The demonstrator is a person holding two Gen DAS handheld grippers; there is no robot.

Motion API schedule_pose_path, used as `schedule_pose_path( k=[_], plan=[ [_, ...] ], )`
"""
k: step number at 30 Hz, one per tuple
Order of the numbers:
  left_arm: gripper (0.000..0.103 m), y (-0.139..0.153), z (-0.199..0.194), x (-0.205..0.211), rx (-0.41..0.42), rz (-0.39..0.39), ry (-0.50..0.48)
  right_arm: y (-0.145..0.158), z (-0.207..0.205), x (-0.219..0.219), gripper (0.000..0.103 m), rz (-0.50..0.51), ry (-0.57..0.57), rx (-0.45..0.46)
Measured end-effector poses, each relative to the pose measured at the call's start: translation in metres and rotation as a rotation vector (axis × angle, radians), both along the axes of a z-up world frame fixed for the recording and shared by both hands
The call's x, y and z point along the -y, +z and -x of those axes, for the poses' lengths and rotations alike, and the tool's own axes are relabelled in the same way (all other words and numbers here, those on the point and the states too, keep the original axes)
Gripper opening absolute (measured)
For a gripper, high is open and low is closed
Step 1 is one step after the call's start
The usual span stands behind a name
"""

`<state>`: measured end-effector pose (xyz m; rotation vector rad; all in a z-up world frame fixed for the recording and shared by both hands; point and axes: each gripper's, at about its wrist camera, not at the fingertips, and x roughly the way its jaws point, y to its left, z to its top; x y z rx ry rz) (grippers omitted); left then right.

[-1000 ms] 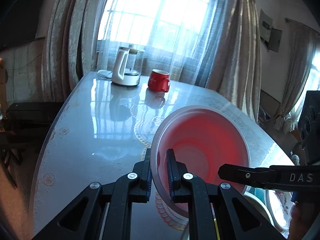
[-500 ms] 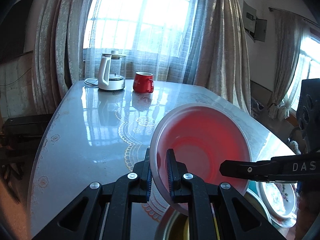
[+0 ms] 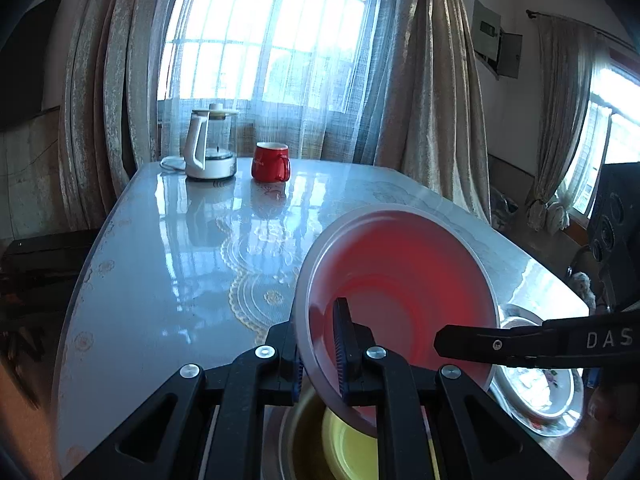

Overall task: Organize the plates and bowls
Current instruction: 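Lower the pink-and-red bowl into the yellow bowl with both grippers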

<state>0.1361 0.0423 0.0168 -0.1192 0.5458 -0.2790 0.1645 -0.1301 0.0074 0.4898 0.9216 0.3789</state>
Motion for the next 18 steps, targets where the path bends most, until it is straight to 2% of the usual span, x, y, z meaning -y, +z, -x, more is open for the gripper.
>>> schedule_pose_path(
  k=[7,18],
  plan=[
    [0.013,-0.001,0.016,0.007,-0.042,-0.014,0.014,0.003,0.016,0.009,0.015,-0.02,0.009,0.014],
    [0.014,-0.009,0.028,0.017,-0.142,-0.037,-0.003,-0.01,0.032,0.02,0.016,-0.055,0.015,-0.029]
  ],
)
